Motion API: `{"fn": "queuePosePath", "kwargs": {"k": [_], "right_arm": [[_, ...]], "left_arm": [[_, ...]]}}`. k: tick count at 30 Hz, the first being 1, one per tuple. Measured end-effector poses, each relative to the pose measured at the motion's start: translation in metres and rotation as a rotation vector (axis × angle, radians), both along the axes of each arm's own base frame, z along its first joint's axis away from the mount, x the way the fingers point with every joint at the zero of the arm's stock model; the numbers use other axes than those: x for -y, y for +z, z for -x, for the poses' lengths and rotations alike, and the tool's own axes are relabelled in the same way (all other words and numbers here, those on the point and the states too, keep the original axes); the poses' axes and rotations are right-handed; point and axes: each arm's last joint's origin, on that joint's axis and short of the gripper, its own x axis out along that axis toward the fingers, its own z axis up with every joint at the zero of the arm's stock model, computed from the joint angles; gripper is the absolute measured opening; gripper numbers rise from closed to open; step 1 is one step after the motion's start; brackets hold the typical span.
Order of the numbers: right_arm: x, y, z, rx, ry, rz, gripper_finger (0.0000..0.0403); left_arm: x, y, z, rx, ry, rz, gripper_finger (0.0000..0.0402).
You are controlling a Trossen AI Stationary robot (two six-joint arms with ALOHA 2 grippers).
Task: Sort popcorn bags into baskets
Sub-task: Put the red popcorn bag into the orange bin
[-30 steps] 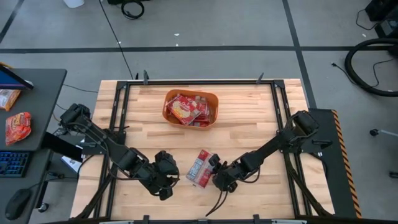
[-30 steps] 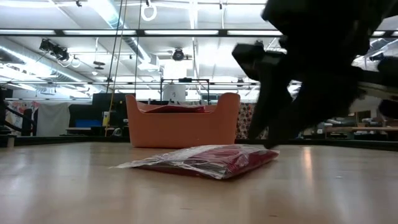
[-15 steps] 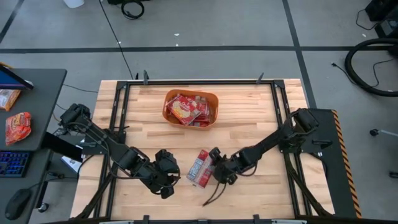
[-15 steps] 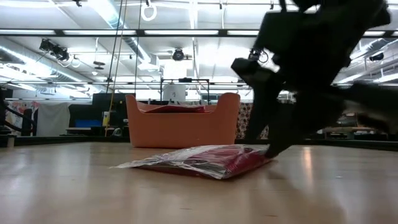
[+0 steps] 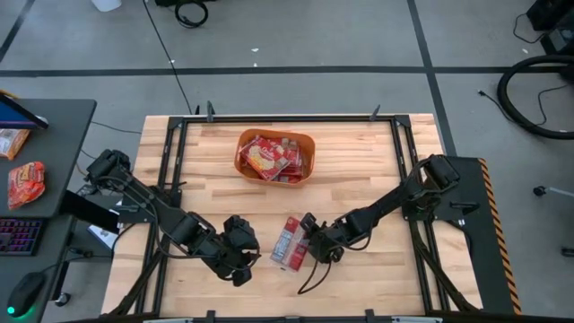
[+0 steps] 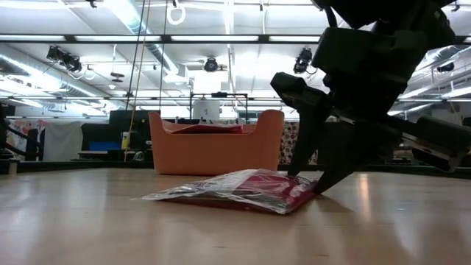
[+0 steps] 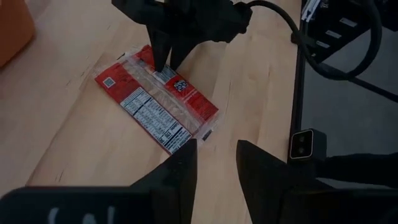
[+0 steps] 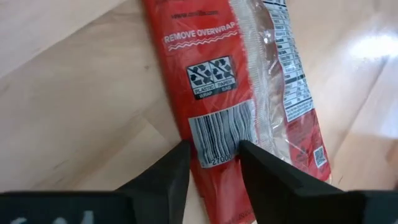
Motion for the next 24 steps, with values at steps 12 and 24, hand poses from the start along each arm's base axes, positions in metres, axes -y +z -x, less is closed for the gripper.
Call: {"fn": "queuePosePath", "kwargs": {"k": [12,24], "right_arm": [[0.0,0.001,-0.001,-0.019,-0.014,-0.075,0.0008],[0.011,0.066,-0.017,-0.159,-0.344,-0.551,0.0004]], "left_arm": [[0.001,0.001,-0.001,0.015,0.04,0.054,0.0116],[0.018,-0.025,-0.017,-0.028,-0.058,0.023,0.0144]]}}
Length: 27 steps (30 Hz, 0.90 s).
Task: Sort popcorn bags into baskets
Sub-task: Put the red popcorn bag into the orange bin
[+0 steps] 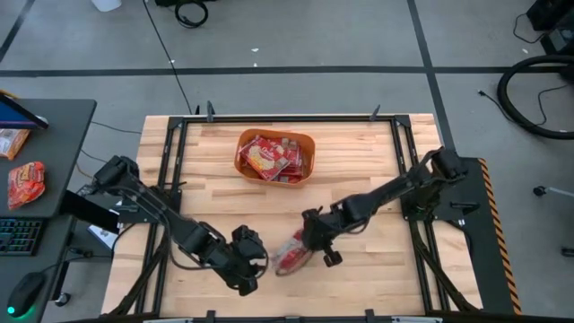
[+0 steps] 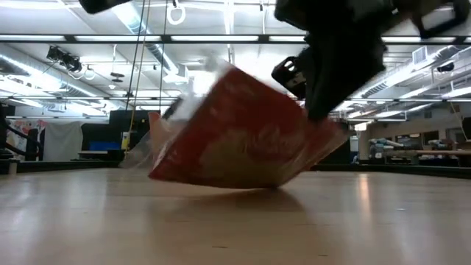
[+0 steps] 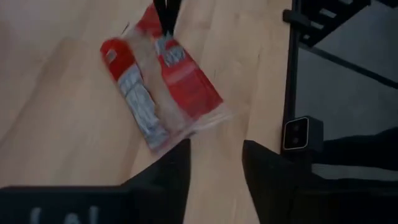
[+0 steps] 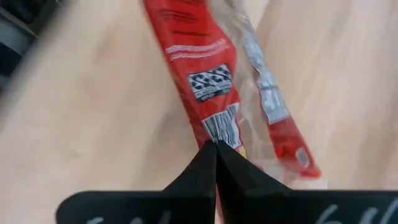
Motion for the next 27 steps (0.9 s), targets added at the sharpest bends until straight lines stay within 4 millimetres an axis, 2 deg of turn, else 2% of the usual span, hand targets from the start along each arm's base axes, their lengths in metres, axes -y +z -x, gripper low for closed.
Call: {"fn": "queuePosePath", "kwargs": {"k": [5,9,12,16,23,27], "right_arm": [[0.016,0.029,-0.002,-0.079,-0.098,-0.287,0.0003],[0.029,0.04,0.0,-0.135,-0.129,-0.446,0.0002],[0.036,0.046,0.0,-0.155,-0.146,-0.517,0.0002],[0.042,0.048,-0.001,-0.191,-0.185,-0.589,0.0002],[0.041,0.058,-0.008,-0.164,-0.143,-0.735,0.0002],[0.04,0.065,-0.014,-0.124,-0.139,-0.809,0.0002]], "left_arm": [[0.008,-0.013,-0.011,0.027,0.01,-0.009,0.0204],[0.009,-0.016,-0.012,0.028,-0.006,-0.033,0.0252],[0.009,-0.015,-0.012,0.047,-0.003,-0.066,0.0273],[0.009,-0.015,-0.012,0.051,-0.017,-0.086,0.0278],[0.005,-0.022,-0.019,0.048,0.021,-0.108,0.0279],[-0.001,-0.022,-0.024,0.042,0.089,-0.044,0.0266]]}}
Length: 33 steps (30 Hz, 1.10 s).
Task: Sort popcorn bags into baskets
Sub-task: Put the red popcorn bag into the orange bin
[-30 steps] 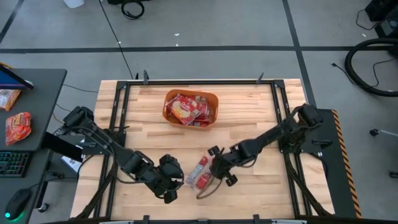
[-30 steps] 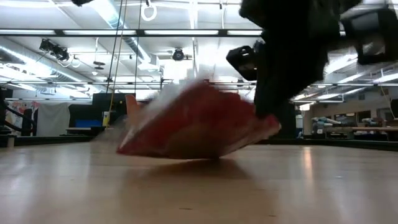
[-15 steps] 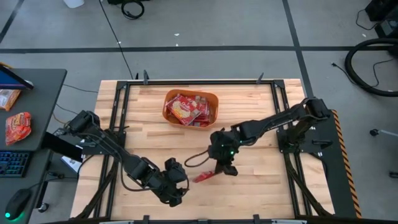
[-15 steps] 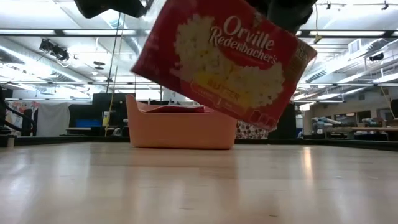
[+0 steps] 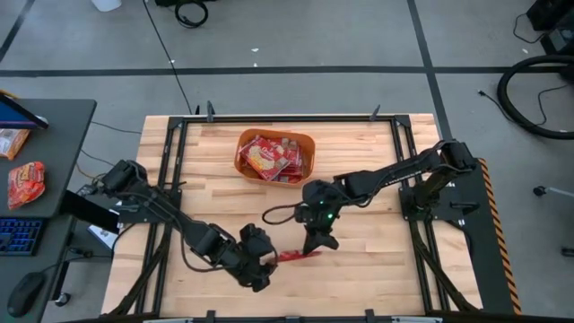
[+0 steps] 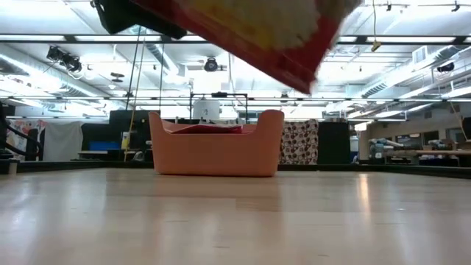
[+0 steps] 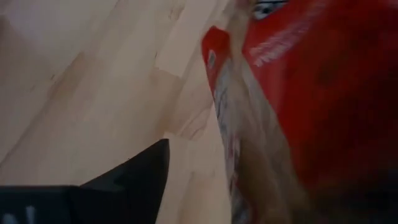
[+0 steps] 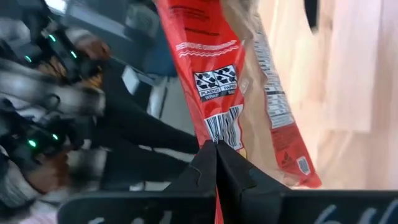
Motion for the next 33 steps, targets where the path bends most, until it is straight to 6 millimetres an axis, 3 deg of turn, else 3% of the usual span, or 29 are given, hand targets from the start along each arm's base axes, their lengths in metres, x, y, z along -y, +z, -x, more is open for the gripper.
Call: {"fn": "queuePosePath", "kwargs": {"k": [4,12,16,20,27,33], "right_arm": [[0.001,0.006,-0.004,0.02,-0.025,-0.056,0.0003],[0.004,0.008,-0.005,-0.008,-0.043,-0.097,0.0024],[0.012,0.02,0.0,0.032,-0.057,-0.095,0.0055],[0.033,0.04,0.014,0.077,-0.134,-0.042,0.0089],[0.079,0.08,0.067,0.125,-0.449,0.247,0.0115],[0.09,0.113,0.115,0.2,-0.619,0.379,0.0116]], "left_arm": [[-0.004,0.0,-0.003,-0.018,-0.008,0.038,0.0204],[-0.009,0.005,-0.003,-0.023,-0.01,0.087,0.002],[-0.019,0.019,-0.001,-0.005,-0.017,0.102,0.0023],[-0.04,0.036,0.007,-0.01,0.014,0.094,0.0019],[-0.089,0.046,0.012,-0.053,0.035,0.074,0.0019],[-0.148,0.04,0.003,-0.094,0.078,0.129,0.0019]]}}
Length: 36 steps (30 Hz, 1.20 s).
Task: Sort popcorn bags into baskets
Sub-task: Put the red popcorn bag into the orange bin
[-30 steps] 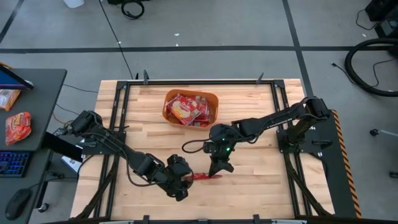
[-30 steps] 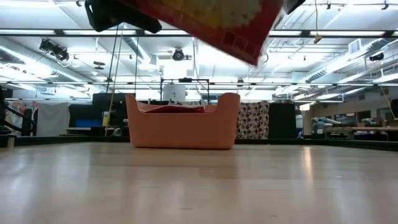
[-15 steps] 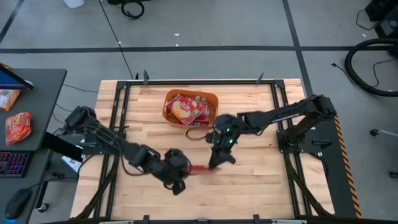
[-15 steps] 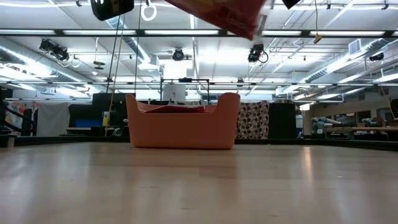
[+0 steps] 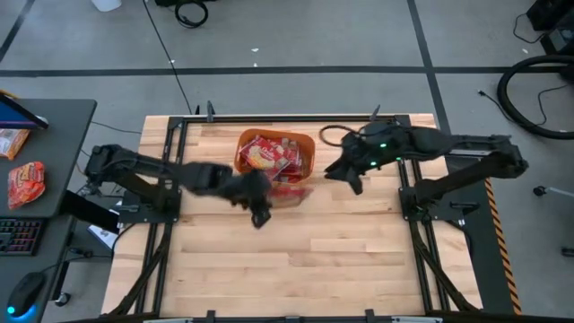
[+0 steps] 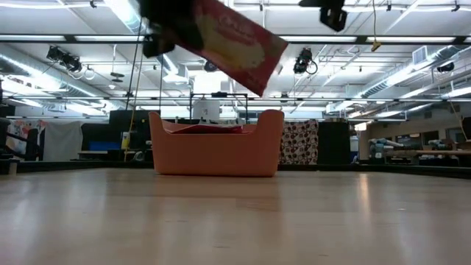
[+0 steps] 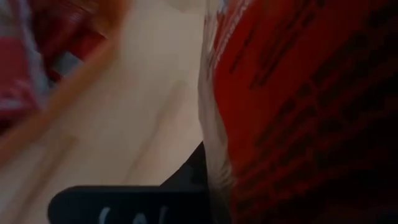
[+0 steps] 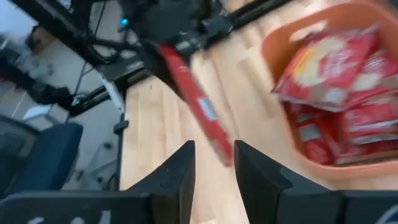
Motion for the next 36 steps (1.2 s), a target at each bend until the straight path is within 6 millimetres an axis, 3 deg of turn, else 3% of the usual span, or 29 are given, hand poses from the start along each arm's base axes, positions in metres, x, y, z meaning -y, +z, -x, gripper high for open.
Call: {"fn": "queuePosePath", "kwargs": {"k": [7,12,17,25,36], "right_arm": [[-0.008,0.009,0.028,-0.012,0.005,0.041,0.0116],[-0.022,0.004,0.033,-0.077,0.075,0.038,0.0116],[-0.033,0.002,0.033,-0.098,0.094,0.071,0.0116],[-0.031,0.003,0.032,-0.078,-0.049,0.216,0.0117],[-0.013,-0.002,0.02,-0.102,-0.131,0.235,0.0117]], "left_arm": [[-0.081,-0.004,-0.001,-0.013,0.073,0.083,0.0019],[-0.138,-0.026,0.017,-0.022,0.178,0.269,0.0019],[-0.176,-0.048,0.034,0.052,0.296,0.46,0.0019],[-0.211,-0.06,0.058,0.072,0.455,0.557,0.0056],[-0.214,-0.058,0.059,0.096,0.407,0.5,0.0169]]}}
